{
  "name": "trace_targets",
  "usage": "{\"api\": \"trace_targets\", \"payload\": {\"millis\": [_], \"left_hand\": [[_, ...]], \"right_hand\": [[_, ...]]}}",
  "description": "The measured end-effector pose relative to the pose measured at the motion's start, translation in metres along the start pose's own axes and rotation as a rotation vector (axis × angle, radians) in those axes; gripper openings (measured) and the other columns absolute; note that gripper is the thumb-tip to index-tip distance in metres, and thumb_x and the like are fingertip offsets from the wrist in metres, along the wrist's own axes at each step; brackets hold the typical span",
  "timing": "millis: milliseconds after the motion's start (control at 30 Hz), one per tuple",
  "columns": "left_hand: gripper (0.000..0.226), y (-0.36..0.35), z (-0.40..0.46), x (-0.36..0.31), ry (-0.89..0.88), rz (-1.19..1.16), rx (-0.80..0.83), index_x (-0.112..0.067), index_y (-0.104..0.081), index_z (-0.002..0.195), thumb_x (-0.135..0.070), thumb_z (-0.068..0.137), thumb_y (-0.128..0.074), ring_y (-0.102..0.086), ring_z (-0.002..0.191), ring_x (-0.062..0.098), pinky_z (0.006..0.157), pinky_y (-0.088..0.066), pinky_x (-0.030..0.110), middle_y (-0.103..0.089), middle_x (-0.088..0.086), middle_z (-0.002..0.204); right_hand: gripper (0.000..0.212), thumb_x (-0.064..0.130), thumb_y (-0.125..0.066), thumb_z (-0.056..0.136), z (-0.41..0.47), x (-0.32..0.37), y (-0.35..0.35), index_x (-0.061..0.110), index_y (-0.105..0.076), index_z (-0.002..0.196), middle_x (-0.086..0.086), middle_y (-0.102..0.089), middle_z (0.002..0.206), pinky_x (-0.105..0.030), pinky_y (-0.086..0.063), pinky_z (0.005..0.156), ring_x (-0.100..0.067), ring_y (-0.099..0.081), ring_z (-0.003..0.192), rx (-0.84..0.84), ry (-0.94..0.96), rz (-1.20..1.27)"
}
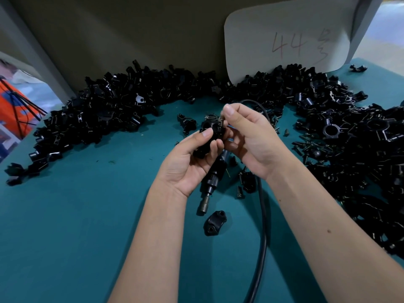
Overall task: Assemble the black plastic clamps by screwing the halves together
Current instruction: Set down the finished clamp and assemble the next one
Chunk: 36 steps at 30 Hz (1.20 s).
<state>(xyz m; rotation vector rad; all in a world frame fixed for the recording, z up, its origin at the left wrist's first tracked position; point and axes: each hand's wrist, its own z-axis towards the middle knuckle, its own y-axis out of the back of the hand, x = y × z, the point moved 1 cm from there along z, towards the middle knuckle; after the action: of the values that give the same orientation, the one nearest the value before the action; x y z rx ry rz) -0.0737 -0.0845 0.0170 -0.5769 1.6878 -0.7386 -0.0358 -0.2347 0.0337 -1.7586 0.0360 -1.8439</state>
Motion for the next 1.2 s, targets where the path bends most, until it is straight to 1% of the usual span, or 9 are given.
{"api": "trace_targets", "payload": {"millis": [133,300,433,600,733,867,967,1067,1200], "left_hand": [[0.016,0.002,-0.001,-0.001,-0.022,0.039,-0.013,-0.002,-0.081,0.087,-0.007,0.072,-0.082,-0.071,0.074,0.018,0.062,-0.057,0.016,-0.075,0.019,0.099],[0.03,0.001,0.0,0.0,-0.012,0.057,-0.015,-0.004,-0.081,0.099,-0.025,0.078,-0.083,-0.071,0.078,0.021,0.063,-0.059,0.018,-0.073,0.019,0.107],[0.027,-0.001,0.0,0.0,-0.015,0.153,-0.001,-0.011,-0.084,0.096,-0.034,0.083,-0.078,-0.07,0.073,0.015,0.062,-0.057,0.015,-0.076,0.014,0.098],[0.024,0.001,0.0,-0.001,-0.002,0.124,0.008,-0.009,-0.083,0.097,-0.028,0.083,-0.079,-0.069,0.07,0.015,0.06,-0.056,0.015,-0.076,0.015,0.101],[0.02,0.002,0.0,-0.003,-0.015,0.11,-0.026,-0.007,-0.083,0.09,-0.024,0.081,-0.077,-0.067,0.067,0.019,0.057,-0.055,0.017,-0.075,0.02,0.099],[0.022,0.0,0.0,-0.004,-0.01,0.103,-0.025,-0.008,-0.082,0.092,-0.025,0.084,-0.072,-0.061,0.064,0.017,0.051,-0.051,0.016,-0.073,0.018,0.095],[0.026,0.001,0.0,-0.004,0.008,0.044,0.033,-0.003,-0.081,0.098,-0.022,0.089,-0.067,-0.064,0.071,0.018,0.06,-0.054,0.017,-0.072,0.021,0.104],[0.023,0.005,0.0,-0.004,0.018,-0.036,0.116,0.006,-0.077,0.105,-0.002,0.085,-0.069,-0.068,0.086,0.022,0.074,-0.059,0.02,-0.067,0.027,0.116],[0.017,0.007,0.004,-0.002,0.002,0.056,0.1,0.0,-0.08,0.099,-0.002,0.084,-0.072,-0.07,0.089,0.017,0.075,-0.059,0.019,-0.072,0.021,0.109]], "right_hand": [[0.012,0.016,-0.067,0.097,-0.001,0.002,0.0,0.009,-0.076,0.095,-0.005,-0.069,0.081,-0.02,-0.048,0.054,-0.009,-0.058,0.064,-0.007,0.036,-0.103],[0.015,0.027,-0.078,0.081,-0.001,0.005,0.001,0.013,-0.081,0.087,-0.009,-0.074,0.085,-0.021,-0.042,0.052,-0.015,-0.062,0.068,-0.004,0.032,-0.193],[0.014,0.027,-0.083,0.077,0.0,0.001,0.001,0.015,-0.076,0.075,-0.006,-0.07,0.073,-0.019,-0.041,0.047,-0.012,-0.059,0.057,-0.032,0.068,-0.224],[0.023,0.031,-0.08,0.085,0.001,-0.001,0.005,0.011,-0.071,0.079,0.0,-0.062,0.066,-0.02,-0.041,0.047,-0.012,-0.056,0.053,-0.01,0.073,-0.217],[0.019,0.017,-0.063,0.102,-0.001,0.001,0.007,0.015,-0.082,0.101,-0.004,-0.072,0.083,-0.019,-0.045,0.054,-0.011,-0.063,0.064,0.102,0.022,-0.191],[0.015,0.012,-0.069,0.097,0.001,-0.002,0.003,0.014,-0.083,0.094,-0.004,-0.07,0.076,-0.019,-0.041,0.051,-0.014,-0.056,0.062,0.03,0.047,-0.217],[0.011,0.014,-0.071,0.095,0.002,-0.003,0.003,0.011,-0.082,0.094,-0.007,-0.072,0.08,-0.023,-0.043,0.055,-0.018,-0.059,0.065,-0.04,0.05,-0.196],[0.013,0.02,-0.073,0.091,0.003,0.0,0.008,0.013,-0.082,0.096,-0.014,-0.073,0.093,-0.039,-0.046,0.074,-0.027,-0.062,0.08,-0.062,0.033,-0.129],[0.012,0.018,-0.075,0.092,0.003,-0.001,0.011,0.008,-0.079,0.096,-0.01,-0.069,0.085,-0.023,-0.045,0.056,-0.013,-0.06,0.068,-0.081,0.049,-0.163]]}}
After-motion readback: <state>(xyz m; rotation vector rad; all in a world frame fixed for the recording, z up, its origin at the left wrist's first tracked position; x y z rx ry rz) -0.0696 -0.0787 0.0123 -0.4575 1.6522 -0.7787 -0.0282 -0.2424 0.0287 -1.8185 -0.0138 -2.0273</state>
